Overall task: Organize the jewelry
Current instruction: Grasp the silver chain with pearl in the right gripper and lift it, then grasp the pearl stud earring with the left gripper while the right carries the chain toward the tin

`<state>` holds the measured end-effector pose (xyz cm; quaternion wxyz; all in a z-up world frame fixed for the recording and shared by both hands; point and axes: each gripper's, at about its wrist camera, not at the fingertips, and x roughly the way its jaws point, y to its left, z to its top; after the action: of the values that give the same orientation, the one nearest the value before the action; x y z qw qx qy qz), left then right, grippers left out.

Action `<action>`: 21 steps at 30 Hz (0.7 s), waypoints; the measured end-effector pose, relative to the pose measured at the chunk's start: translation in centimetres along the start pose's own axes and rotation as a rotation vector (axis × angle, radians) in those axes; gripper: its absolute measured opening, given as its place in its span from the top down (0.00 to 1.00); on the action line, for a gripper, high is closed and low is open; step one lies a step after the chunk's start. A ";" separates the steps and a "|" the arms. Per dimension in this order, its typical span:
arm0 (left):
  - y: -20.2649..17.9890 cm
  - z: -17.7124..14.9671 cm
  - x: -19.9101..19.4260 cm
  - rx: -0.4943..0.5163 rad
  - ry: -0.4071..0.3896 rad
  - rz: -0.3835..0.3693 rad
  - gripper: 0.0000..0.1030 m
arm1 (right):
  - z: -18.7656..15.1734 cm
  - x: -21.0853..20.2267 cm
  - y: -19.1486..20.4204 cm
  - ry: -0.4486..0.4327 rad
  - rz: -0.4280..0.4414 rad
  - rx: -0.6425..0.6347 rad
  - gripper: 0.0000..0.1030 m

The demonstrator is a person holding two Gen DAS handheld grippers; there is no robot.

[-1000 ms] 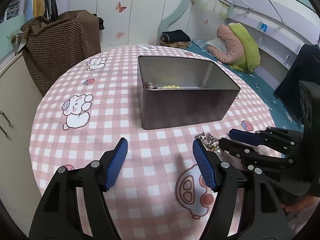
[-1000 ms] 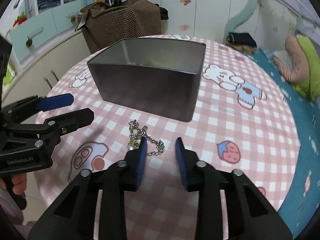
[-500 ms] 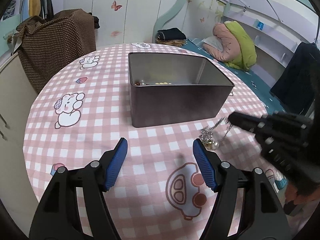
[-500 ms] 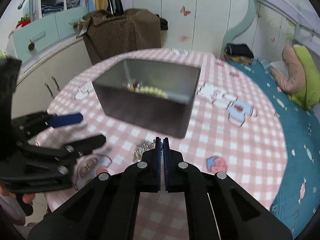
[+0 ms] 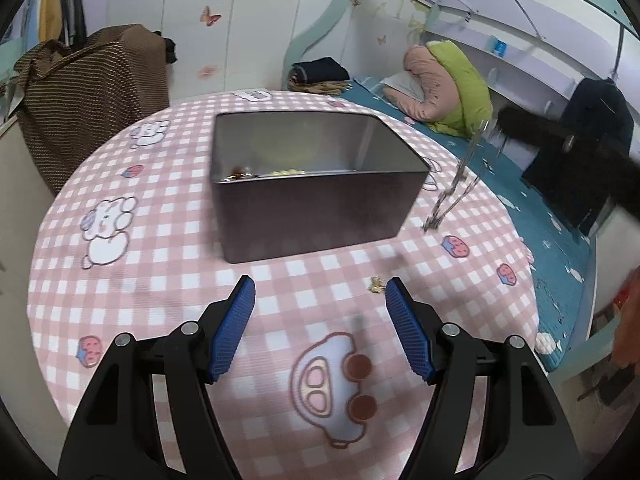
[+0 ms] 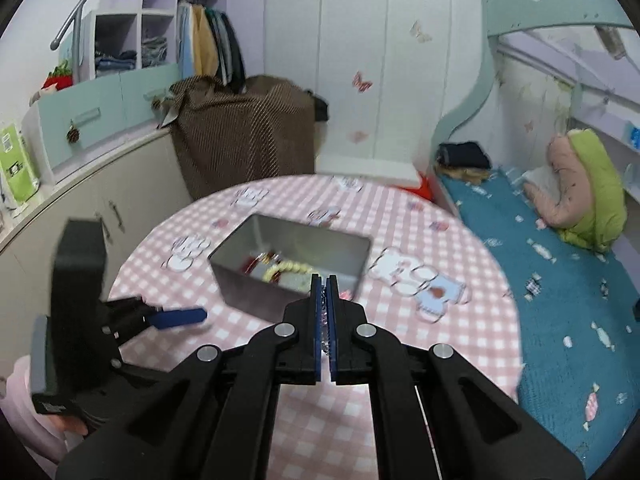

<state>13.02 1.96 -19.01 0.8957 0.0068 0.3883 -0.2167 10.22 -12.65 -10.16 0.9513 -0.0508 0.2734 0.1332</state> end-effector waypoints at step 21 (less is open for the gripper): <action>-3.7 -0.1 4.2 0.103 0.041 0.002 0.76 | -2.7 0.5 -4.1 0.048 -0.043 0.104 0.98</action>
<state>14.05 -3.02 -21.39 0.8861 0.0575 0.3949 -0.2355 10.43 -16.90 -12.60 0.9484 -0.0104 0.3017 0.0972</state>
